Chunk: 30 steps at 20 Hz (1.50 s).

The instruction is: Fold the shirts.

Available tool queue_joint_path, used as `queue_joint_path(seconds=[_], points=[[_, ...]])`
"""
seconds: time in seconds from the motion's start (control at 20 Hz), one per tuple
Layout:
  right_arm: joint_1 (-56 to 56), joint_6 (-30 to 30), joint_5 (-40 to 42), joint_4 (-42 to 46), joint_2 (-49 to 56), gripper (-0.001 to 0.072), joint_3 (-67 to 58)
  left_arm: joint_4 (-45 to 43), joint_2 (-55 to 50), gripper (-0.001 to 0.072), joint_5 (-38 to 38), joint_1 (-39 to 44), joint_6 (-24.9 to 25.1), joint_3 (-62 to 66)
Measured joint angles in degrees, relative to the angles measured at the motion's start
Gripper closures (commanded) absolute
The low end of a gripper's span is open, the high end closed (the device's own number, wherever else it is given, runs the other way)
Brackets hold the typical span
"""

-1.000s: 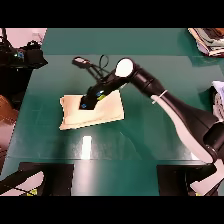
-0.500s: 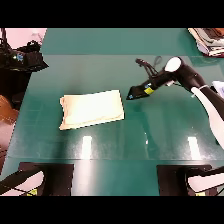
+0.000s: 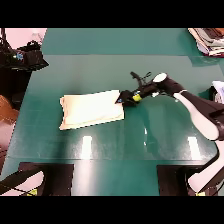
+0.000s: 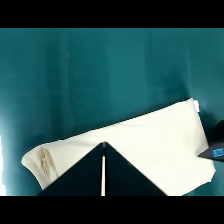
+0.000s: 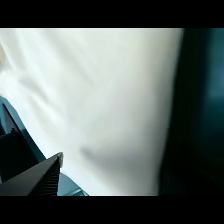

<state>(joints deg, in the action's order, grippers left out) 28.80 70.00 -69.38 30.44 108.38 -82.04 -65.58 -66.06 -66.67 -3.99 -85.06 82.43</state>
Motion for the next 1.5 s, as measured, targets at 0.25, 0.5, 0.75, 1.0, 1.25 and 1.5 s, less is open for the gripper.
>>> queue_joint_path(seconds=[0.25,0.5,0.75,1.0,1.25,1.5], points=[[6.21,-0.63,0.74,-2.62,5.57,0.0697,-7.93,0.48,0.00,0.0684,0.07,0.00,0.00,0.00],[4.46,-1.25,0.11,0.74,4.44,0.0697,-12.70,3.52,0.02,0.0684,0.31,2.78,1.16,0.00],[-7.06,-0.02,-1.73,10.88,-4.17,0.0697,-14.10,4.48,0.00,0.0684,3.34,12.98,1.86,0.00],[-26.97,0.44,-1.97,19.19,-13.40,0.0698,-14.36,4.68,0.00,0.0684,11.43,23.56,1.90,0.00],[-49.16,0.61,0.76,21.20,-17.05,0.0699,-14.40,4.76,-0.83,0.0683,18.80,30.27,1.27,-0.02],[-62.88,0.57,2.78,21.49,-17.22,0.0699,-14.62,5.62,-4.09,0.0684,19.69,32.59,-0.09,-0.07]])
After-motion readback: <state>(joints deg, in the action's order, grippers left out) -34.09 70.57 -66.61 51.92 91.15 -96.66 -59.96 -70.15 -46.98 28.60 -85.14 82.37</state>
